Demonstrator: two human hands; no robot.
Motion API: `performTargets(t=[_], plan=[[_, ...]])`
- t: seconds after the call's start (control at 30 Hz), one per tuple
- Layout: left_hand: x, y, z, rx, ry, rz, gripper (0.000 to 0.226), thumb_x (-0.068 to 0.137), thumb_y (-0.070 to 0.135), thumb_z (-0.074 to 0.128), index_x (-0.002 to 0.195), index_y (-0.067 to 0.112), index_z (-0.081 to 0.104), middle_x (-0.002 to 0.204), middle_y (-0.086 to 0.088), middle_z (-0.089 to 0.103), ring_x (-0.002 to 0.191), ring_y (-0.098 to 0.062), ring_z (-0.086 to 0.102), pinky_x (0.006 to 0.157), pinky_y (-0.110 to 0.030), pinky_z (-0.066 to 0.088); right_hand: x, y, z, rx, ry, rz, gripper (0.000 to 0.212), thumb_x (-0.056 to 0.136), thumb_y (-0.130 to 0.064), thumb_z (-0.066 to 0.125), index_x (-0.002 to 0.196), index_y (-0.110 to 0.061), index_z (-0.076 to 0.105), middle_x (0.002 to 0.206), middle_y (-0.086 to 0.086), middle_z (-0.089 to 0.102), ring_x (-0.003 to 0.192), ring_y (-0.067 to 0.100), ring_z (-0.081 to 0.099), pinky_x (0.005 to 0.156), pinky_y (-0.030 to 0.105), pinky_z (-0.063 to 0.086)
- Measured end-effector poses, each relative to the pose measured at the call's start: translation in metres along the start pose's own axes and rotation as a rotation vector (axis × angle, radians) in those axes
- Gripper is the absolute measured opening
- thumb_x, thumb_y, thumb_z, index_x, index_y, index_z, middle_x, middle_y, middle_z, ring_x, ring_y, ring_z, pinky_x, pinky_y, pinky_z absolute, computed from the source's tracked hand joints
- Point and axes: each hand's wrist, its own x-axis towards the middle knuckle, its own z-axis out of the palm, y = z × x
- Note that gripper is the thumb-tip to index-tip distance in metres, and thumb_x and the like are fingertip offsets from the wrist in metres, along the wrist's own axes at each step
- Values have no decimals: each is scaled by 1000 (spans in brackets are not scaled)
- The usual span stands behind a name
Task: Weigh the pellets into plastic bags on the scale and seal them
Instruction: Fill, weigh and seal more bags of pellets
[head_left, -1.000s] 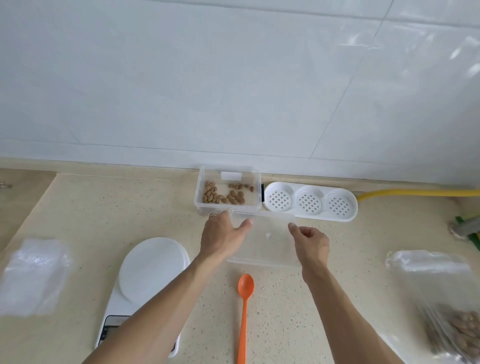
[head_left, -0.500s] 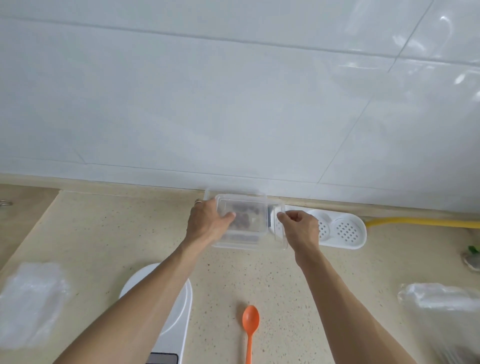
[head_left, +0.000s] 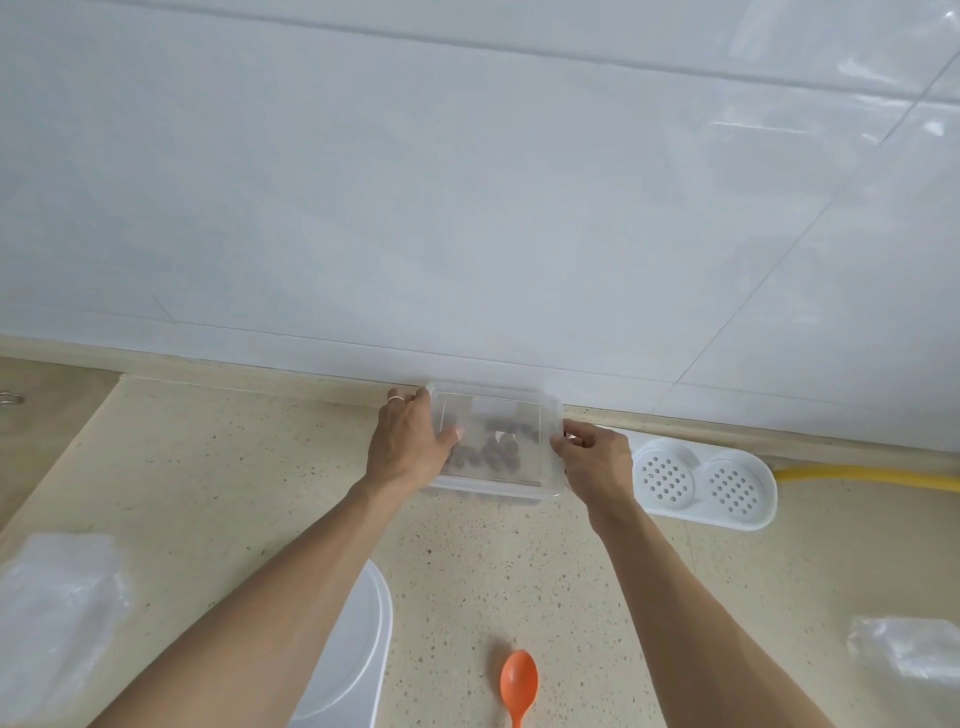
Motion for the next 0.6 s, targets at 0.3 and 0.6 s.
performTargets(t=[0.3,0.6], plan=[[6,-2,5,-28,-26,-15,55,91,39,60,137,14,43,129,-12,43,118,-28,49,89,-37,46,9,3,4,-5,-10,7,21,88,-25,72,108,-23,76,86,-3,75,80,19,68,81,38,58],[-18,17,29,323,-99,344,59,95,56,39,149,30,32,160,-5,19,149,-25,10,118,-51,11,3,1,-1,-243,-24,85,54,94,-42,59,124,2,58,114,13,65,105,32,61,84,38,49]])
